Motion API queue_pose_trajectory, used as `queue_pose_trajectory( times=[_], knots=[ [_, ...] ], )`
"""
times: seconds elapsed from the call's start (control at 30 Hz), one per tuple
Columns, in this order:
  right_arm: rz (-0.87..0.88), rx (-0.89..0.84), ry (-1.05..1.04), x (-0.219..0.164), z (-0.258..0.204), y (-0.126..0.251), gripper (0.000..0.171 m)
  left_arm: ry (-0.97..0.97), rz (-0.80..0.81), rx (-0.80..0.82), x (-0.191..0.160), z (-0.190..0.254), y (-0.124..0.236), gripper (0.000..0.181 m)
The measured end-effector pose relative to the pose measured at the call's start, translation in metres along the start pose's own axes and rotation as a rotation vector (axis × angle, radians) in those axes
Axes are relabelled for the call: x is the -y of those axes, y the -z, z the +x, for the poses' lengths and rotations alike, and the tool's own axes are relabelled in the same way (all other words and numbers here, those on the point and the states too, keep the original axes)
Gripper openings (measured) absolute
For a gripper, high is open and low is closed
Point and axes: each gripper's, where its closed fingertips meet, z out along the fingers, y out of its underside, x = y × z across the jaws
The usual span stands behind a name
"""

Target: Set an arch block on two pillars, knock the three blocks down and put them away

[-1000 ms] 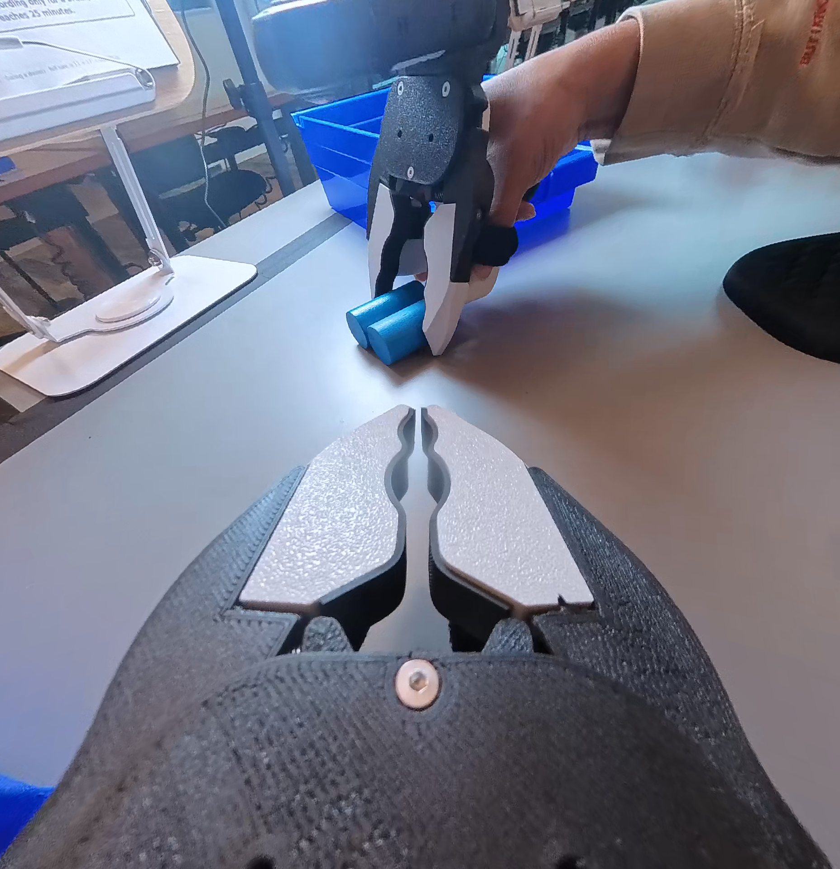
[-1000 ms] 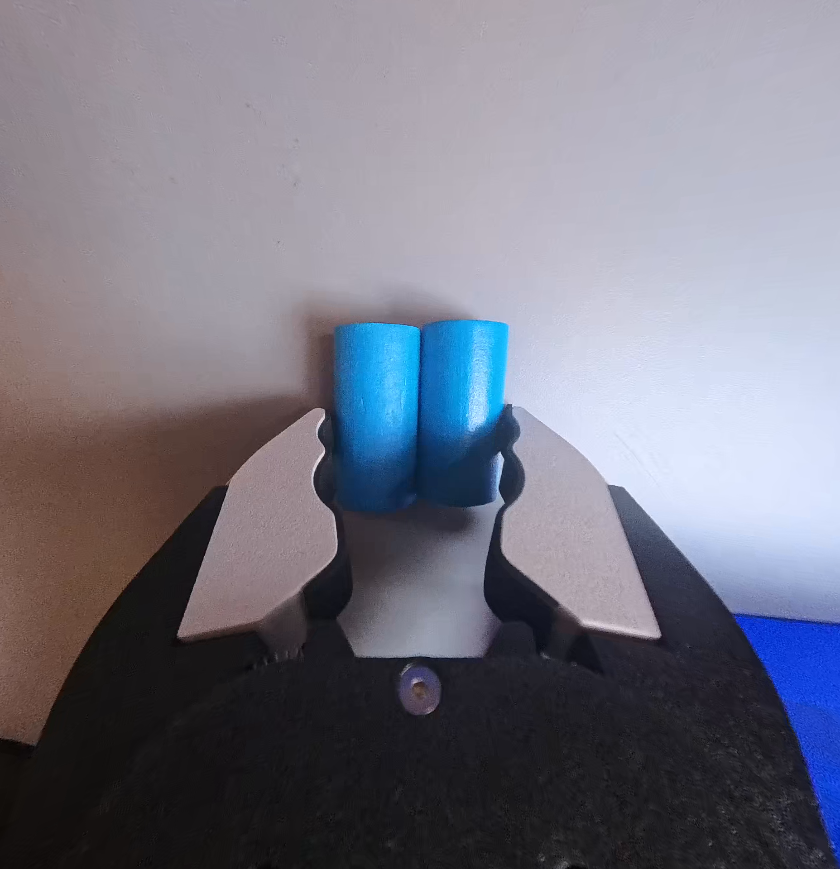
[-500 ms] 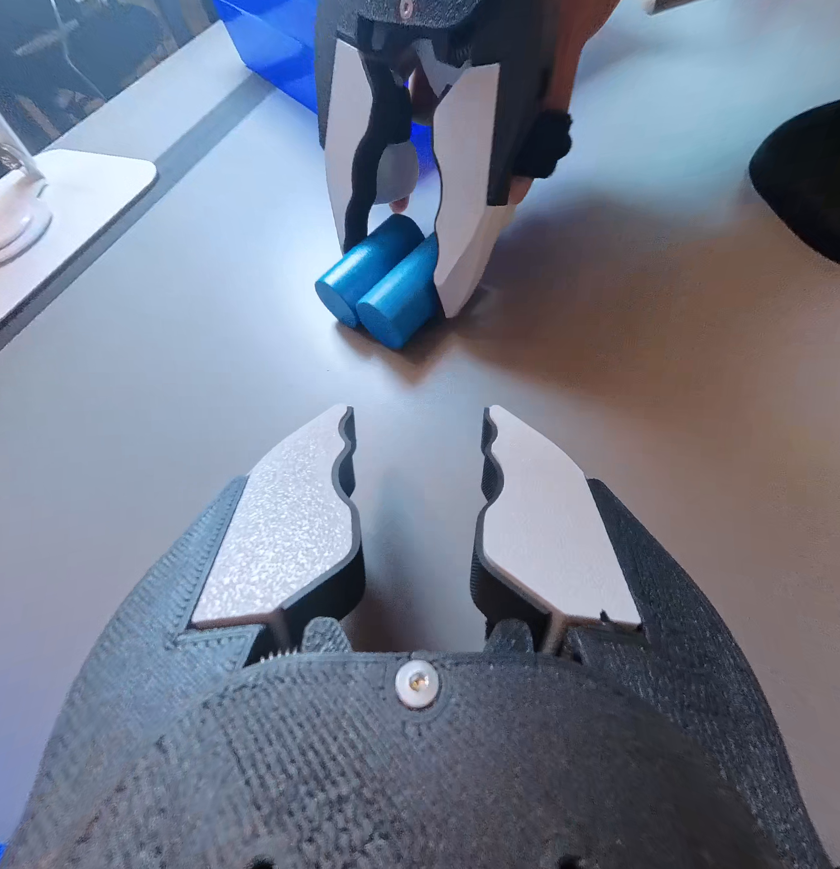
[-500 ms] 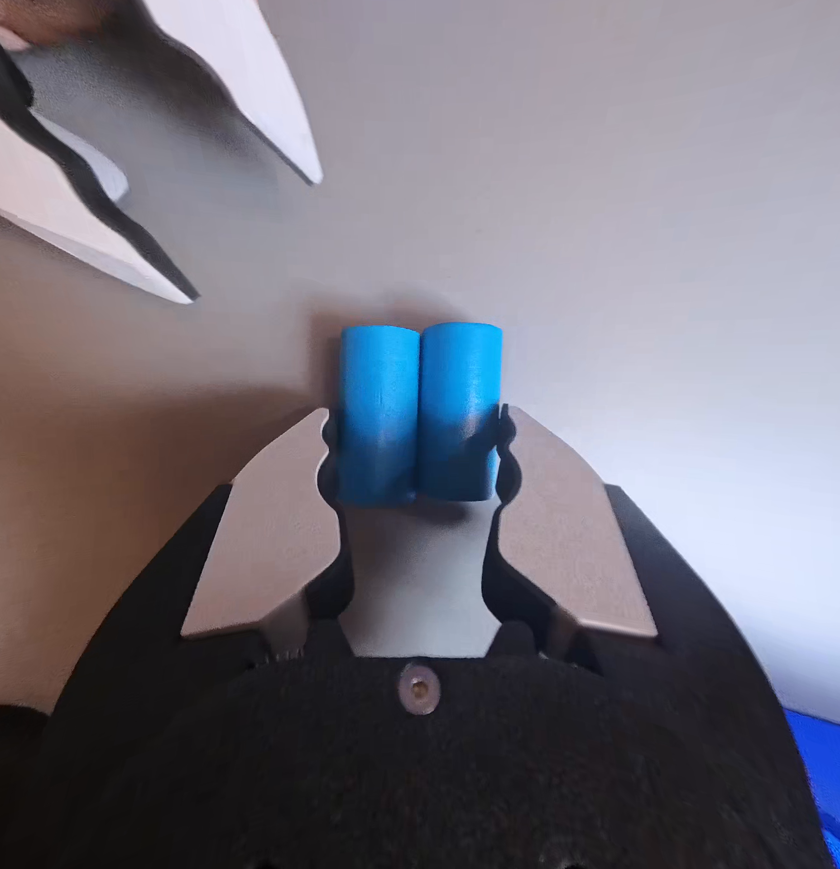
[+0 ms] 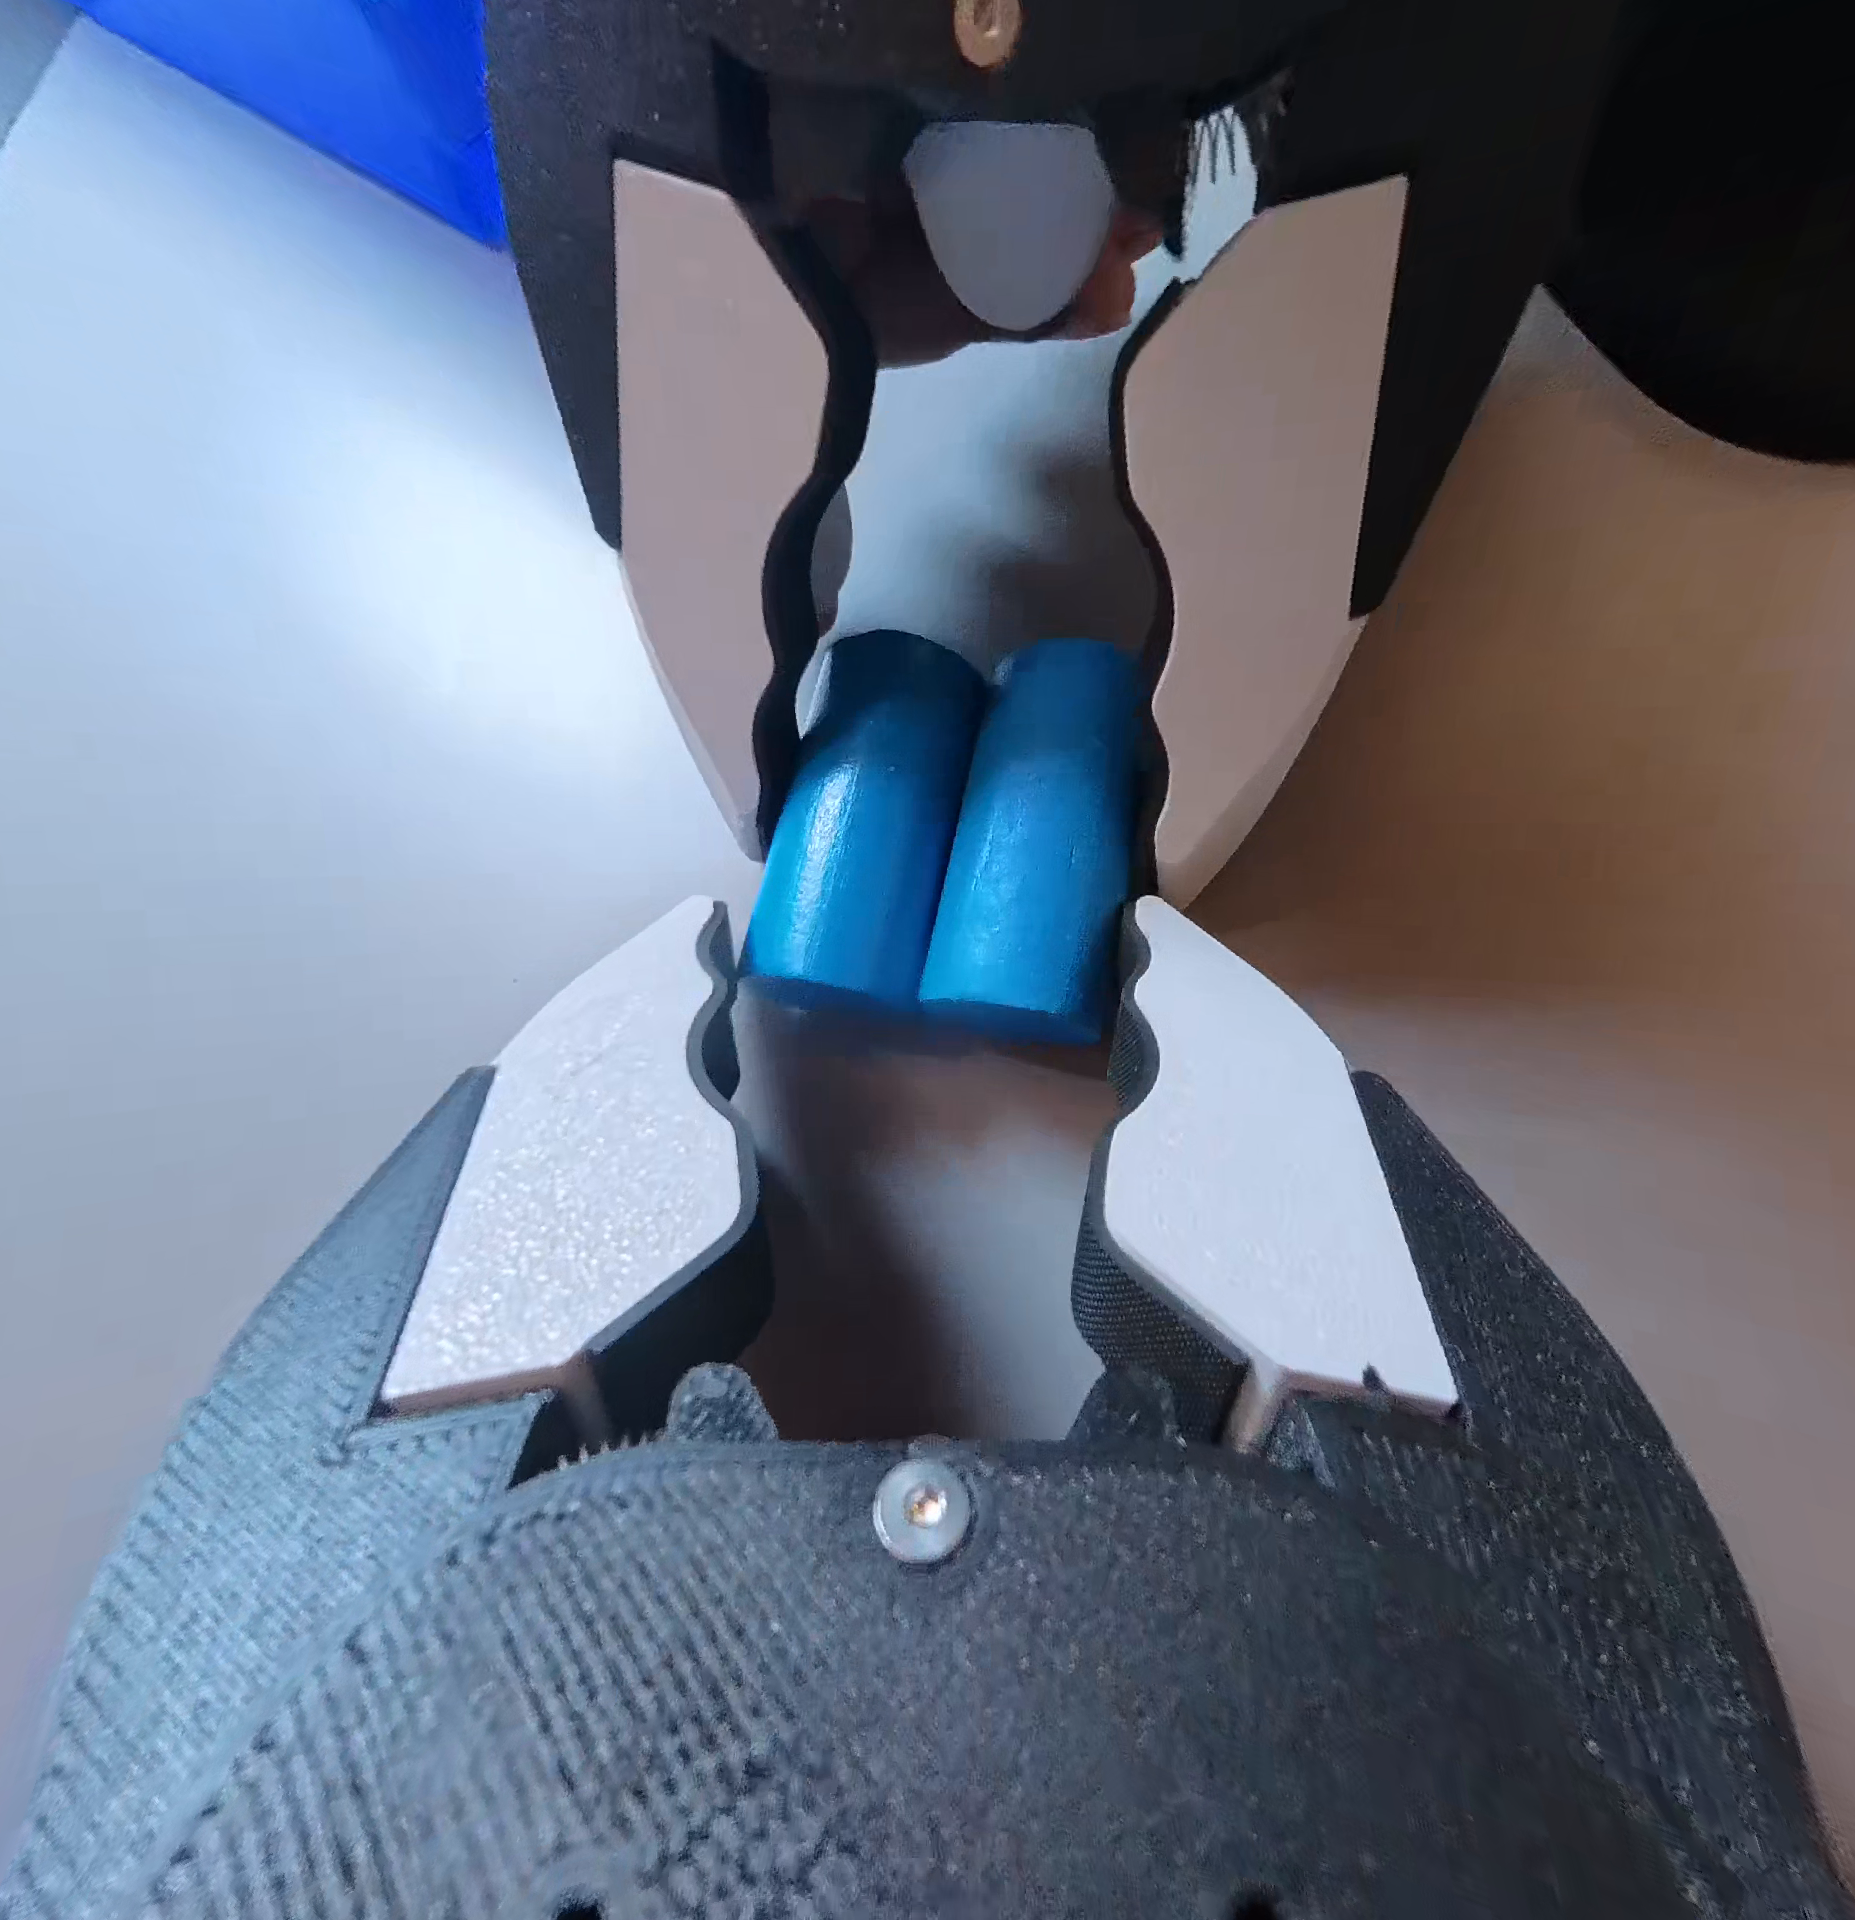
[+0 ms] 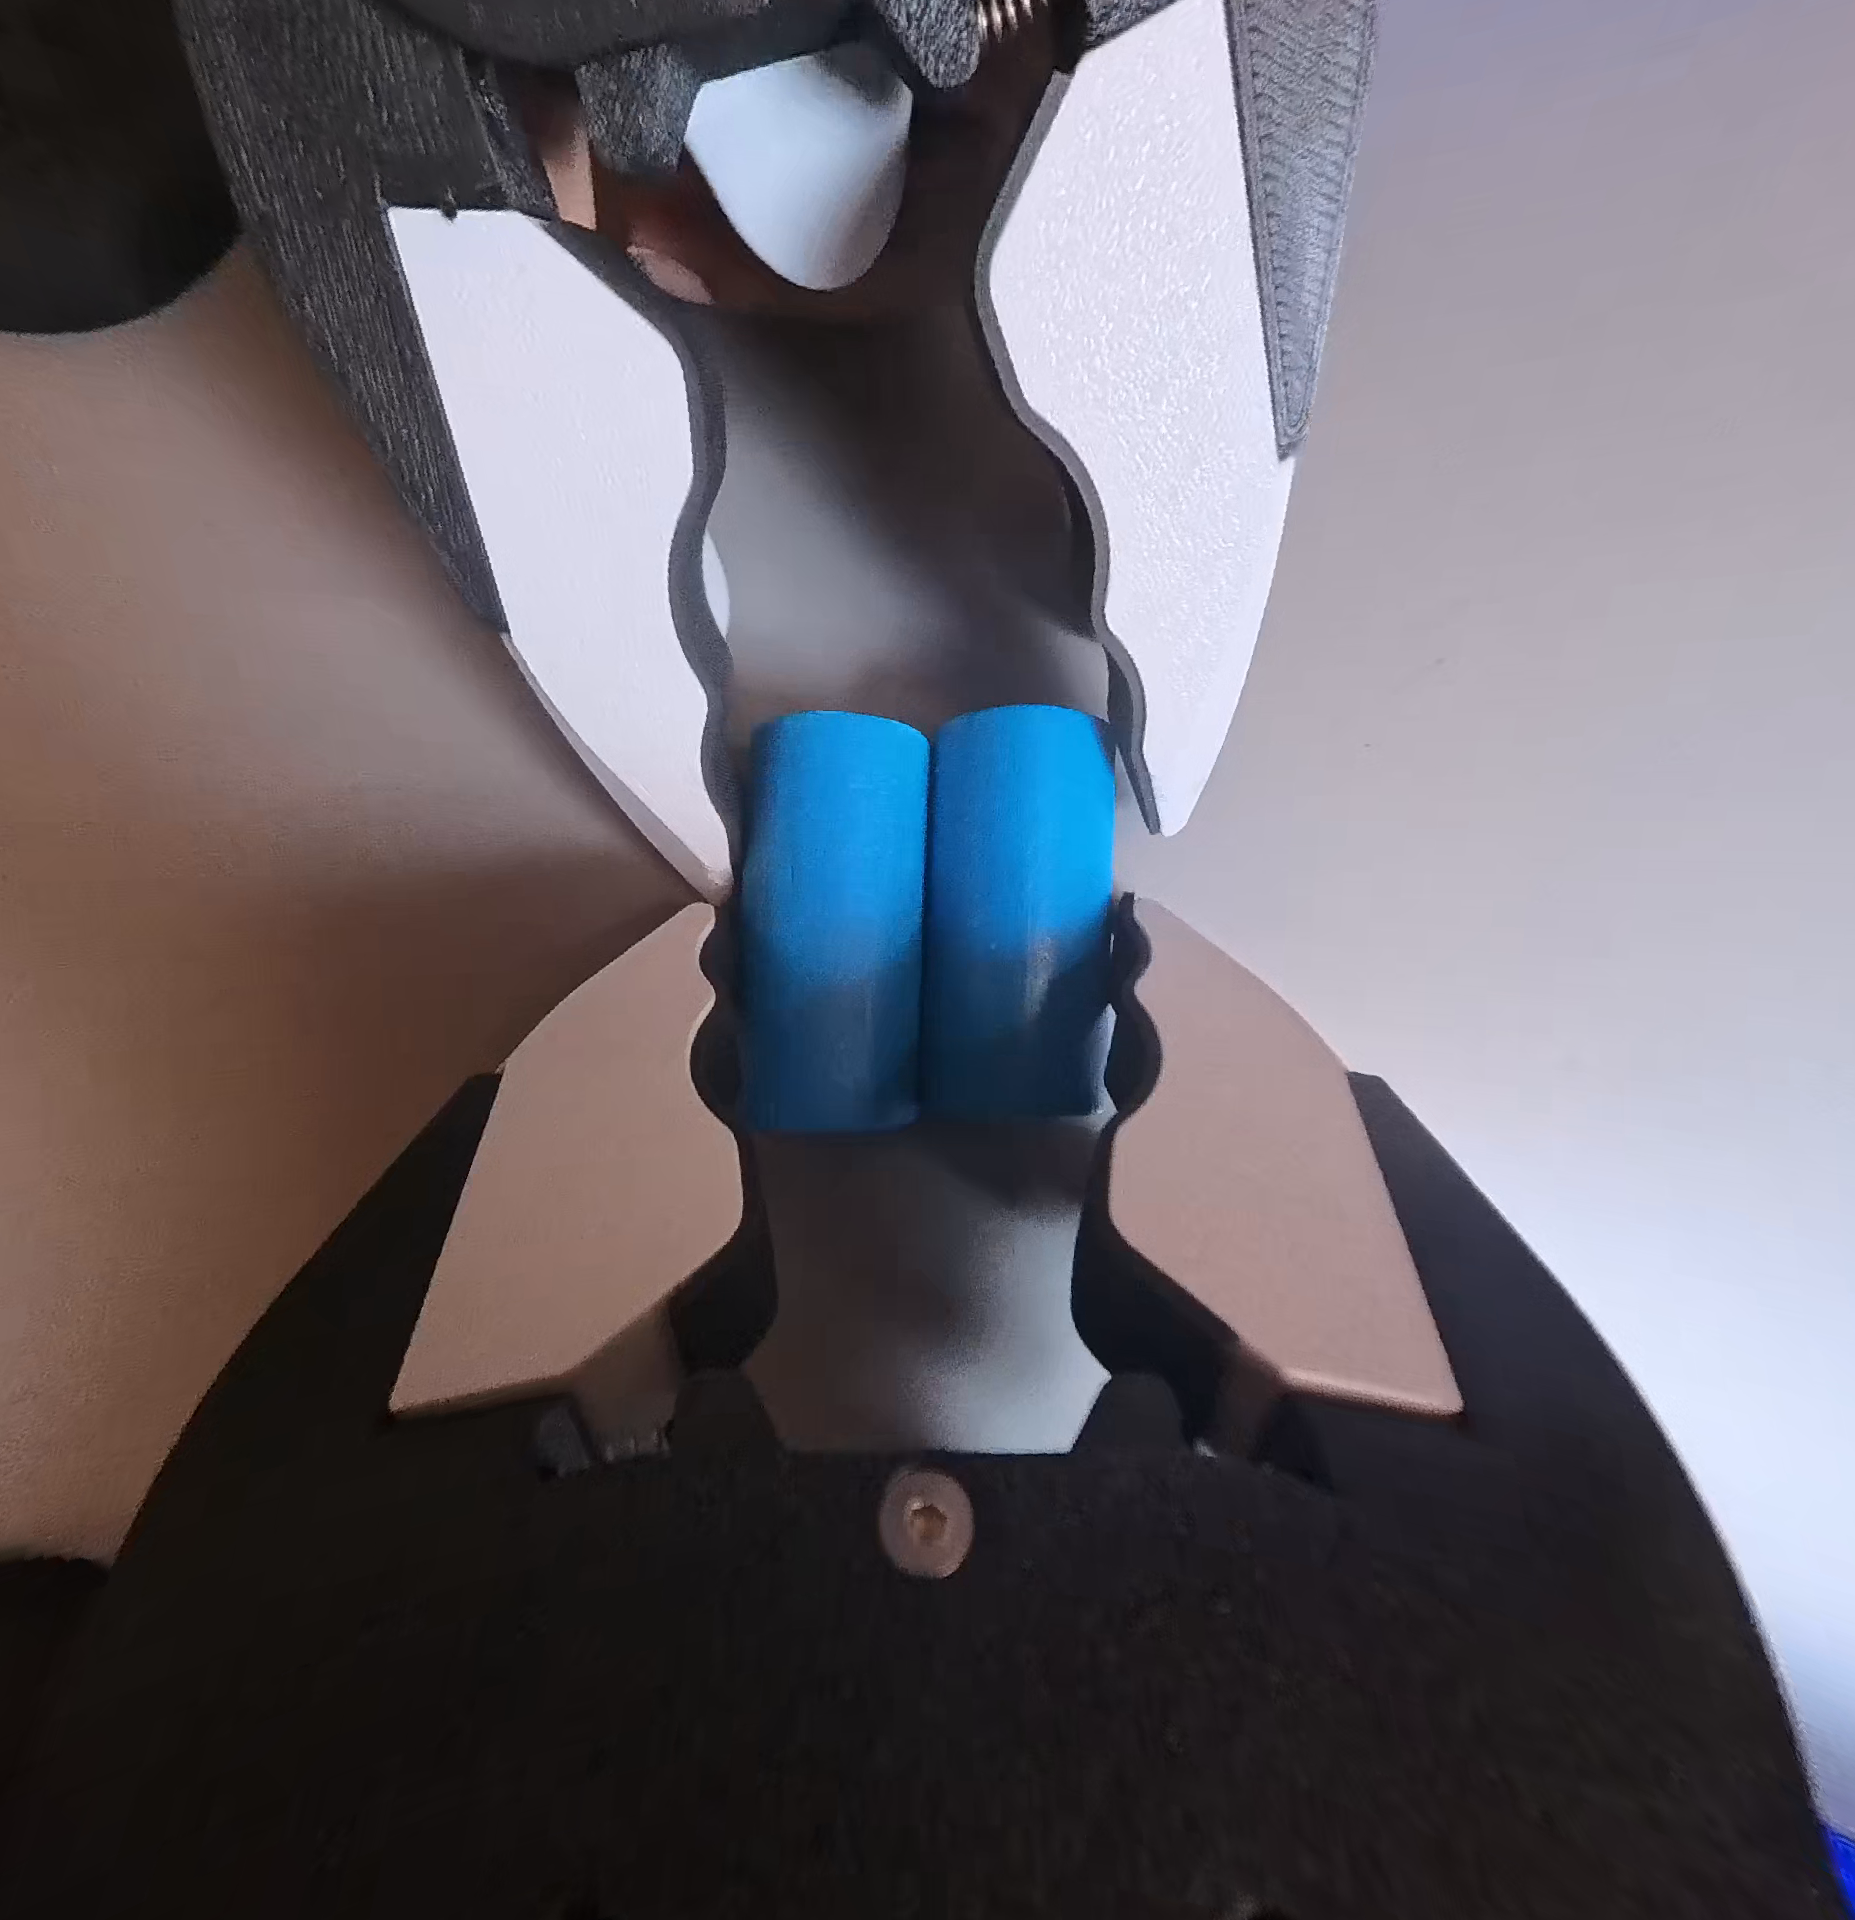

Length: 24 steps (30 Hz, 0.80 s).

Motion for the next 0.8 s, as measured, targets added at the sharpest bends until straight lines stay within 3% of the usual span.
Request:
queue_pose_trajectory(
  times=[0.4,0.8],
  knots=[
    [0.102,-0.005,0.0,0.003,-0.012,0.007,0.066,-0.034,0.054,-0.022,0.006,0.012,0.003,0.067],
    [0.074,-0.026,-0.01,-0.011,-0.018,0.009,0.071,-0.017,0.054,-0.033,0.0,0.016,0.007,0.066]
  ],
)
